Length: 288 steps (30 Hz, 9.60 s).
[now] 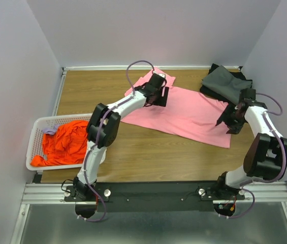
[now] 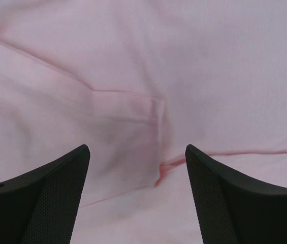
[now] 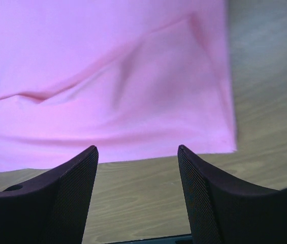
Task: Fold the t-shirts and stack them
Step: Fold the tshirt
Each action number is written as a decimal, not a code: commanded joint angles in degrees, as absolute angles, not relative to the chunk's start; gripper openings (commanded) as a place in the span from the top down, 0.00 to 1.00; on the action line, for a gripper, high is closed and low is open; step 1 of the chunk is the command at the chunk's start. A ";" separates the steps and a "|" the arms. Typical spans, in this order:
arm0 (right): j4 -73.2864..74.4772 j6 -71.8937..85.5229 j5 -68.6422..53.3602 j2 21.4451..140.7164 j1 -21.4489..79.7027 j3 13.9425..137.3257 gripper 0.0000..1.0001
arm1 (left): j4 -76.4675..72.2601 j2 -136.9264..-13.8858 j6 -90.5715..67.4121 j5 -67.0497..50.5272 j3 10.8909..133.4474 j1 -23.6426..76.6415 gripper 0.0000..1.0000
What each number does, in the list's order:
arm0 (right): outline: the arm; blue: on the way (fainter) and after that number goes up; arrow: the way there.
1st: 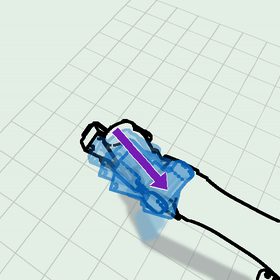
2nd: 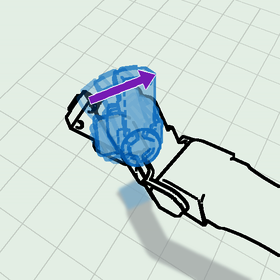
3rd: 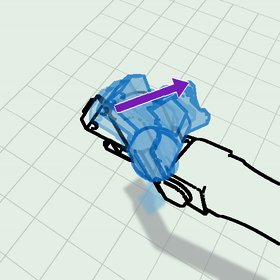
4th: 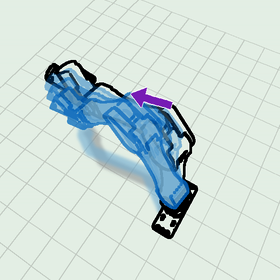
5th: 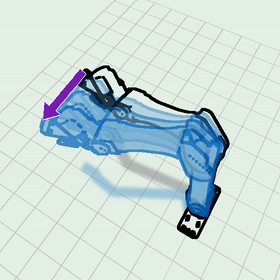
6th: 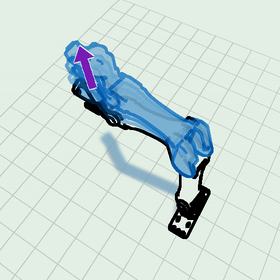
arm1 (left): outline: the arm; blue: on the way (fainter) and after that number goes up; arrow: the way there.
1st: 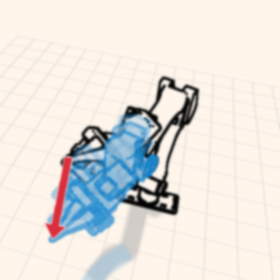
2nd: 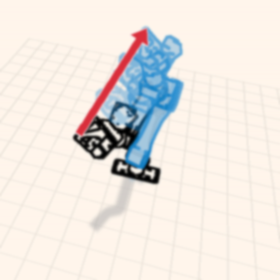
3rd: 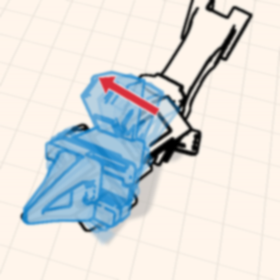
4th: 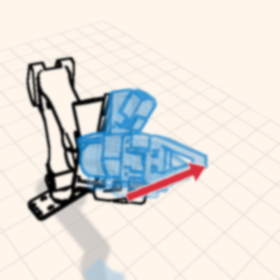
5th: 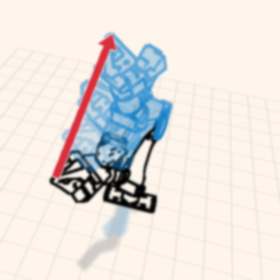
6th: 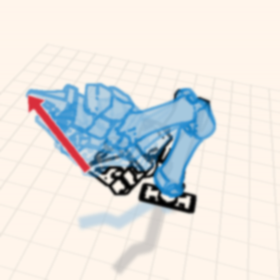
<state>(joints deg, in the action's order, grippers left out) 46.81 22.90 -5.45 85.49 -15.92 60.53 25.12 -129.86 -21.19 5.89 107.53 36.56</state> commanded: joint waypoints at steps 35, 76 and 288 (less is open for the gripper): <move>43.42 38.84 -8.08 78.76 -4.75 40.26 0.30 | 11.07 -99.85 -31.11 7.47 50.89 30.41 0.11; 42.71 30.41 3.86 90.36 -4.83 47.73 0.28 | 12.66 -111.45 -27.07 5.80 66.46 32.87 0.11; 42.19 24.26 4.83 73.74 -15.38 54.58 0.99 | -1.50 -70.58 -15.12 -11.07 44.56 17.31 1.00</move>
